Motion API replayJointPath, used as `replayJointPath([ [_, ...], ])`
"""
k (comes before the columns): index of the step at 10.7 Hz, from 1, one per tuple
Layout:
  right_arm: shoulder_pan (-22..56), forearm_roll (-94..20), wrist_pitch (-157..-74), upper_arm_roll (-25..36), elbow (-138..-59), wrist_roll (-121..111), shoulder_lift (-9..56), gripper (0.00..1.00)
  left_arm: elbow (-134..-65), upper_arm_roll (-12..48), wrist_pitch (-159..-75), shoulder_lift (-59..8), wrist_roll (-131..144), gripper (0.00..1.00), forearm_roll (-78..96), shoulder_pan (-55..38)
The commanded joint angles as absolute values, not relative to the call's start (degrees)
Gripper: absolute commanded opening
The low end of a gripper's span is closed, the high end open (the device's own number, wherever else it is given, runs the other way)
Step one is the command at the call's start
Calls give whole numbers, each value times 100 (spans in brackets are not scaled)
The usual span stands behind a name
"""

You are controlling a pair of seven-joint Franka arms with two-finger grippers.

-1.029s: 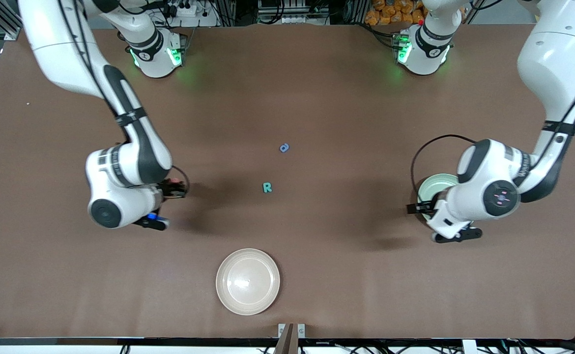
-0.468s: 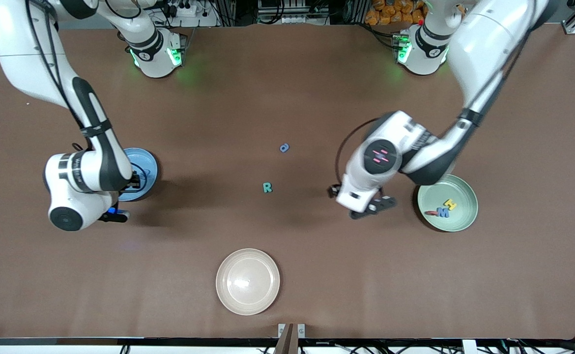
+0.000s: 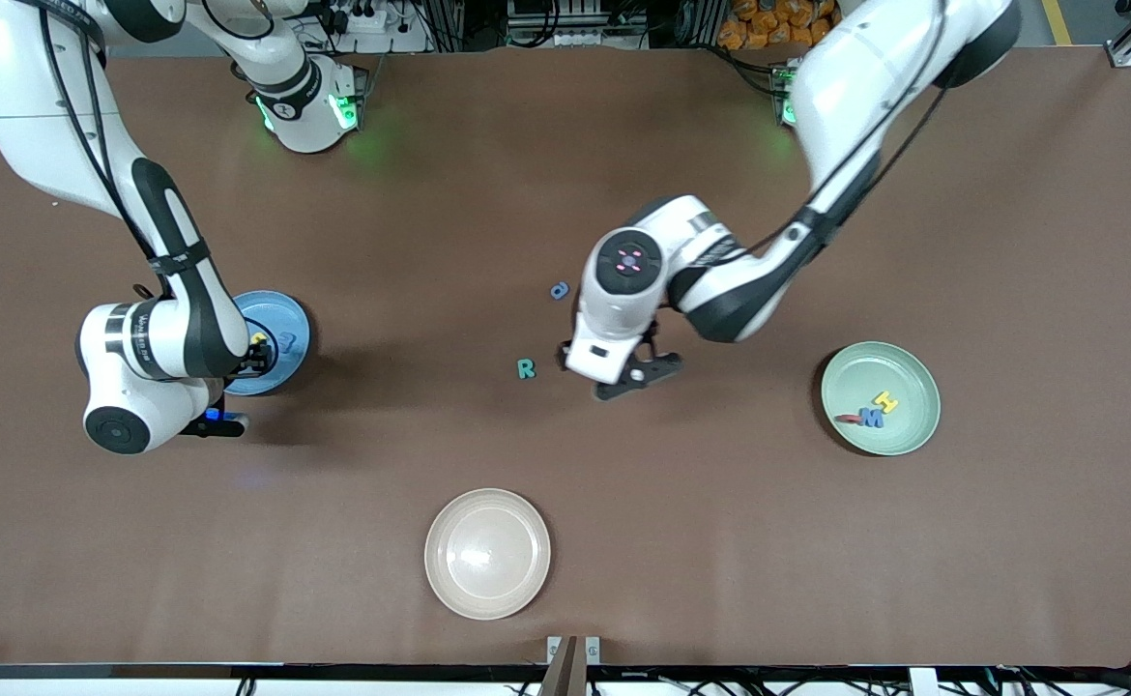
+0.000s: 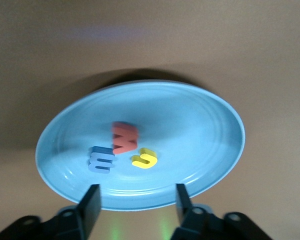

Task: Sort upper and lower case letters into plates
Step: 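Move the left gripper over the teal R and lower it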

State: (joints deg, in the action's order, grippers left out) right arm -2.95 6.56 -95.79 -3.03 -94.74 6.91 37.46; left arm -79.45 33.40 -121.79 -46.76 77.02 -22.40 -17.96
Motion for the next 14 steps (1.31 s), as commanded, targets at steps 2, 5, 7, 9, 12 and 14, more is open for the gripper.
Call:
replayJointPath([
  [2,-378,686,-9606,-369,-9527,606,3700,100,-7244,2683,-12788,-5281,8304,100,-2162,-2722],
  [5,-369,590,-9606,-378,-9519,615,3691,96,-6847,2040,-12971,-5537,8446,100,-2145,-3540],
  [7,-360,397,-9606,-378,-9519,607,3691,96,-6864,2030,-13034,-5607,8307,100,-2144,-3638],
  [9,-343,308,-9606,-387,-9510,615,3691,97,-6864,2013,-13025,-5677,8017,100,-2145,-3630],
  [12,-255,-17,-9598,-395,-9492,694,3683,97,-6847,1995,-13043,-5739,7419,100,-2136,-3604],
  [14,-237,-175,-9598,-404,-9483,703,3683,97,-6812,1995,-13113,-5836,7409,100,-2127,-3595],
])
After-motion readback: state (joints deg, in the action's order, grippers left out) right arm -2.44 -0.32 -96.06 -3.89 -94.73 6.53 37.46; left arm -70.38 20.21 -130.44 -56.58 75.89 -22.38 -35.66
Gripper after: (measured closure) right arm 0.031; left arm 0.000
